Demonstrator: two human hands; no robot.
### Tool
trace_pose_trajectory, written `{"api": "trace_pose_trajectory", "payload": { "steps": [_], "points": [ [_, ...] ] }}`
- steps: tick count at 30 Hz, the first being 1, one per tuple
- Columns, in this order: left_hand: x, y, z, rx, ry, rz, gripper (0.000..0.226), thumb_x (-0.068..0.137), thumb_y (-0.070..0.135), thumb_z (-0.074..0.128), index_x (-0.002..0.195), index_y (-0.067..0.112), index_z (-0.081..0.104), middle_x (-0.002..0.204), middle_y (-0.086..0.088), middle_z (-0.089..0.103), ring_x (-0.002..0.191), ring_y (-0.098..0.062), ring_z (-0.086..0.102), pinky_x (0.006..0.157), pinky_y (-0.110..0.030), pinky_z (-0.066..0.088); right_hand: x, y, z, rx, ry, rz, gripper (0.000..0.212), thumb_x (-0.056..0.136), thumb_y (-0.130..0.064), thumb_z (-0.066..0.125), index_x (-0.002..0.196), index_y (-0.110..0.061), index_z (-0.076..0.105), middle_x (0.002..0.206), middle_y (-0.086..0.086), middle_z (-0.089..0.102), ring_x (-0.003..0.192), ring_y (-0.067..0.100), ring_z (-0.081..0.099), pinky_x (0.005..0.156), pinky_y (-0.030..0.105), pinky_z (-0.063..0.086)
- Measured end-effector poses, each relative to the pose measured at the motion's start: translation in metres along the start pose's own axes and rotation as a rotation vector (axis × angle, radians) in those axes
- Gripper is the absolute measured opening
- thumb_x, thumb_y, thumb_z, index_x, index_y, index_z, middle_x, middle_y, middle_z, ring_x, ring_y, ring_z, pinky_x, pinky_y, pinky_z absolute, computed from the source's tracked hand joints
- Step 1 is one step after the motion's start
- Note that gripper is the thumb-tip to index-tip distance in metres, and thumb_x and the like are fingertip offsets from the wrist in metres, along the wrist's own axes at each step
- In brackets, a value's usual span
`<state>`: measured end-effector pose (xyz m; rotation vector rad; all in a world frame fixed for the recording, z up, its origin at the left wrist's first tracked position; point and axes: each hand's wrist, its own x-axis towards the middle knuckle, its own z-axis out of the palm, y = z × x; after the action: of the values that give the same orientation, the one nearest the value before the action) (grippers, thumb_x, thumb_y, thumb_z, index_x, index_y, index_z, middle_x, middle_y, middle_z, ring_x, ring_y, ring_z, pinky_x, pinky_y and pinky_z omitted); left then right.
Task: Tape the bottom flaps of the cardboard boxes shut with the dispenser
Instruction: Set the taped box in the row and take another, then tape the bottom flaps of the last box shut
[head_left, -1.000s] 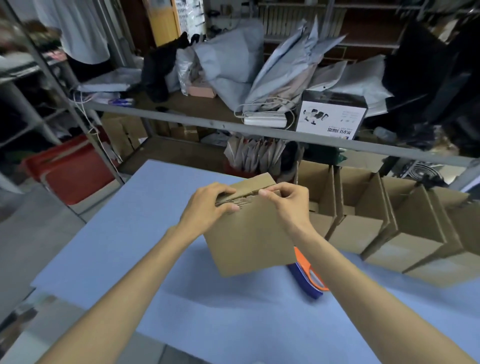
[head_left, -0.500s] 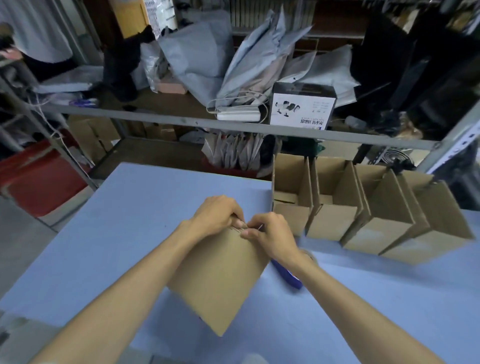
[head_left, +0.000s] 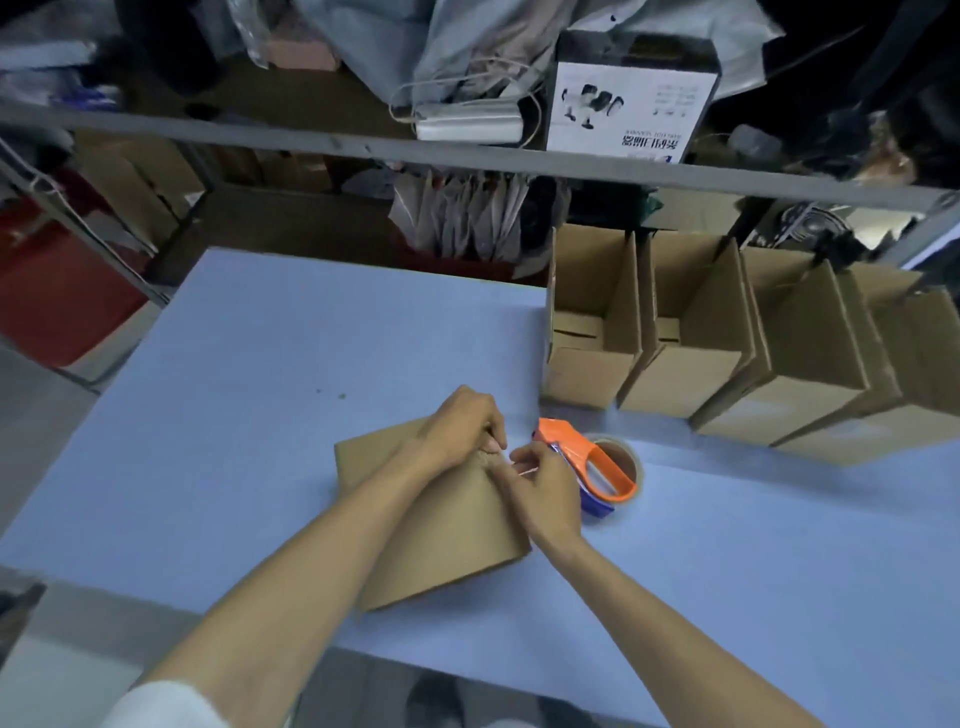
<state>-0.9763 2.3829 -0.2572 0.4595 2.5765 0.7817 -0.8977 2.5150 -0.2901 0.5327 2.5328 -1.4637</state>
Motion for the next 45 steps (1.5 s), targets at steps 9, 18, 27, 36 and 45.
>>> {"api": "trace_pose_trajectory", "payload": {
  "steps": [9,18,27,36,45],
  "points": [
    [-0.002,-0.009,0.014,-0.002,0.098,-0.054,0.031,0.065,-0.007,0.053,0.067,0.02,0.067,0.076,0.003,0.071,0.067,0.0,0.063,0.072,-0.027,0.053,-0.013,0.007,-0.001,-0.166,-0.02,0.095,0.022,0.078,-0.04,0.071,0.075,-0.018,0.071,0.085,-0.009,0.071,0.089,0.017,0.063,0.072,0.034,0.049],
    [-0.022,0.015,0.052,0.119,0.237,-0.136,0.054,0.082,0.003,0.053,0.134,0.019,0.05,0.144,-0.006,0.035,0.135,-0.025,0.03,0.112,-0.032,0.024,-0.032,0.023,-0.029,0.066,-0.183,-0.023,0.01,0.082,0.001,0.064,0.086,-0.002,0.073,0.084,0.009,0.071,0.076,0.02,0.065,0.072,0.033,0.052],
    [-0.057,0.008,0.082,0.327,0.136,-0.228,0.104,0.079,0.043,0.054,0.151,0.021,-0.018,0.158,-0.002,-0.025,0.145,-0.024,-0.027,0.115,-0.048,-0.017,0.027,0.046,-0.037,-0.601,-0.083,0.018,0.058,0.084,-0.02,0.066,0.129,0.003,0.037,0.128,0.017,0.05,0.116,0.032,0.049,0.083,0.037,0.045],
    [-0.063,0.0,0.056,0.064,0.177,-0.121,0.088,0.087,0.04,0.058,0.155,0.024,0.004,0.162,0.002,-0.003,0.148,-0.016,-0.009,0.12,-0.04,-0.004,0.01,0.058,-0.051,-0.305,0.056,-0.251,0.039,0.085,0.003,0.053,0.122,-0.008,0.05,0.119,0.012,0.054,0.1,0.025,0.052,0.085,0.026,0.045],
    [-0.063,0.049,-0.004,-0.292,0.374,0.084,0.025,0.088,0.006,0.055,0.106,0.022,0.061,0.116,0.007,0.059,0.11,-0.004,0.055,0.098,-0.029,0.045,-0.014,0.008,-0.111,-0.405,0.056,-0.674,0.029,0.072,0.007,0.072,0.088,-0.004,0.051,0.081,-0.001,0.053,0.069,0.019,0.038,0.059,0.027,0.031]
  ]
}}
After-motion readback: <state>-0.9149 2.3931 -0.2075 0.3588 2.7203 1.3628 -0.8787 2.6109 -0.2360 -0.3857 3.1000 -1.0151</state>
